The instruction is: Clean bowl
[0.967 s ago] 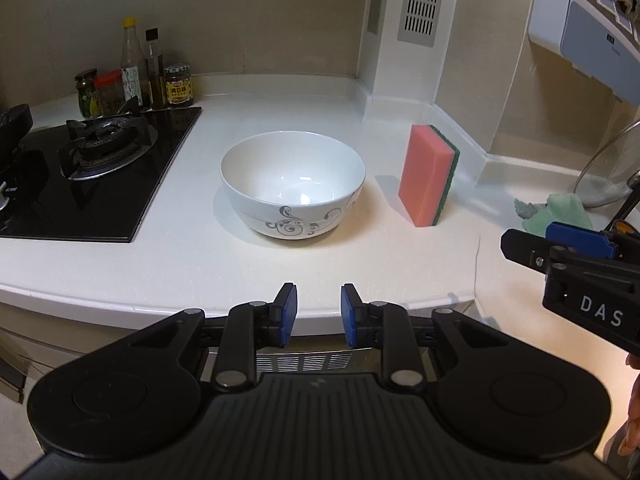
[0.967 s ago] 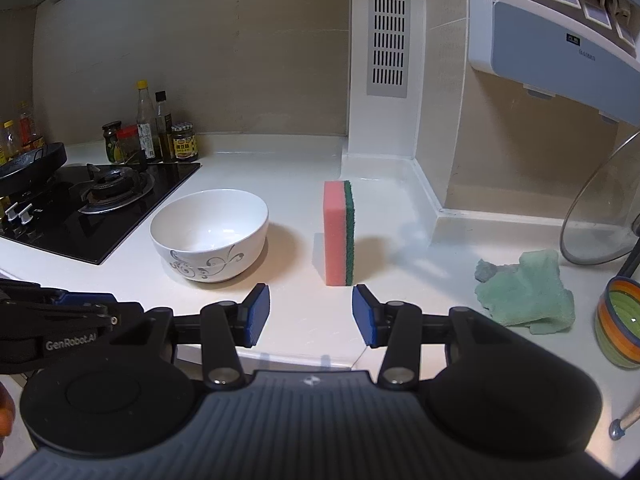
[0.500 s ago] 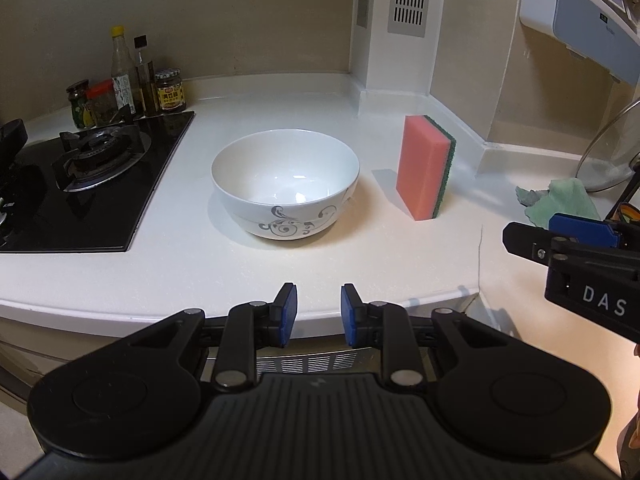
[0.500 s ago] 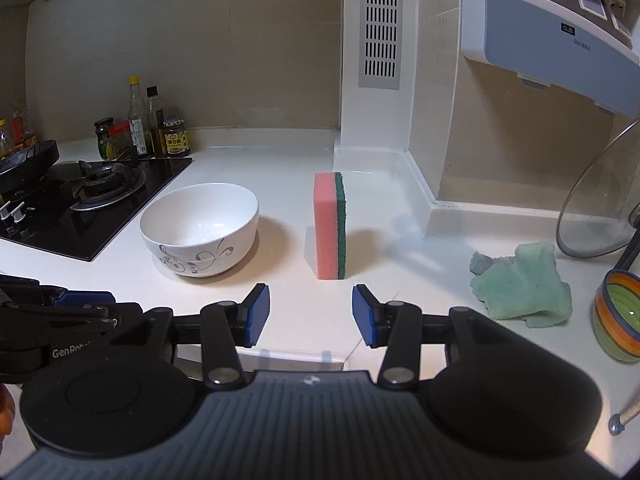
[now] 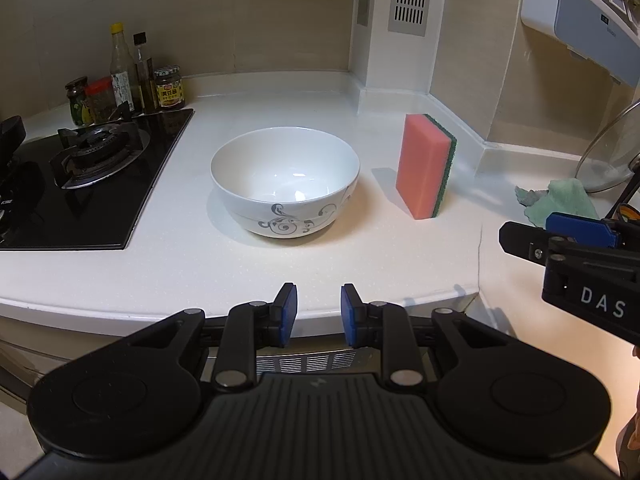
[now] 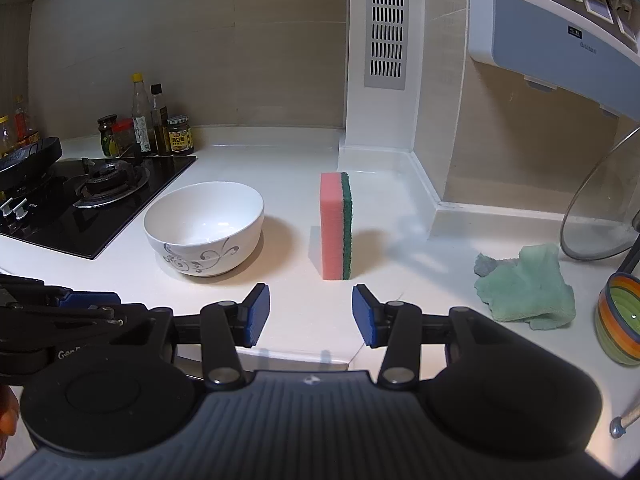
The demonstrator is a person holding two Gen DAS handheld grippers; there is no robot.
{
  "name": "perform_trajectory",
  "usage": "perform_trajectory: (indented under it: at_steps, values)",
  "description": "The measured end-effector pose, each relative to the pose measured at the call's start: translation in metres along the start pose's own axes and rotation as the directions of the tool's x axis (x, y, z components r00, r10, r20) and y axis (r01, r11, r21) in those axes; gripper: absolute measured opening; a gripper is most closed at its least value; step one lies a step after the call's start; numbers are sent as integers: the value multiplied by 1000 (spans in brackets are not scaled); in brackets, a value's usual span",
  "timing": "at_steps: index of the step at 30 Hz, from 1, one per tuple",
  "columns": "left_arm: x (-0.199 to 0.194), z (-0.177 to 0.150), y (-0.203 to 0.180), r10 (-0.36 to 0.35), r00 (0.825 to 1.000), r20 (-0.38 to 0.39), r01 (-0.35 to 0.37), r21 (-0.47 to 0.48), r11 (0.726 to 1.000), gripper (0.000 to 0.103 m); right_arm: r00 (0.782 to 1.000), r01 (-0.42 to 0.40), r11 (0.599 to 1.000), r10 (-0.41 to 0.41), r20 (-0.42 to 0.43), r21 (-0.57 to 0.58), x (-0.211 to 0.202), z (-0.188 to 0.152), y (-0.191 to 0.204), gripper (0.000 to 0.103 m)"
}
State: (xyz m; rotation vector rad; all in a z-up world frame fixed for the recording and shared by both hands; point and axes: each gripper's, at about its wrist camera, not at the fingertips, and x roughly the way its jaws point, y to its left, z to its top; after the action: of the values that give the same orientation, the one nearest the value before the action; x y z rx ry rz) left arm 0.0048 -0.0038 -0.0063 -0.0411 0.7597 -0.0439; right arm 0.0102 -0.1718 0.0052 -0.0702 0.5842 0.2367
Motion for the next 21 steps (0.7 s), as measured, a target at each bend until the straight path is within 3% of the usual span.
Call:
perform_trajectory:
  at_steps: [21]
  values:
    - [7, 8, 2, -22, 1000, -3, 22, 17, 1000, 29, 1000, 12, 1000, -12, -13, 0, 7, 8, -3, 41]
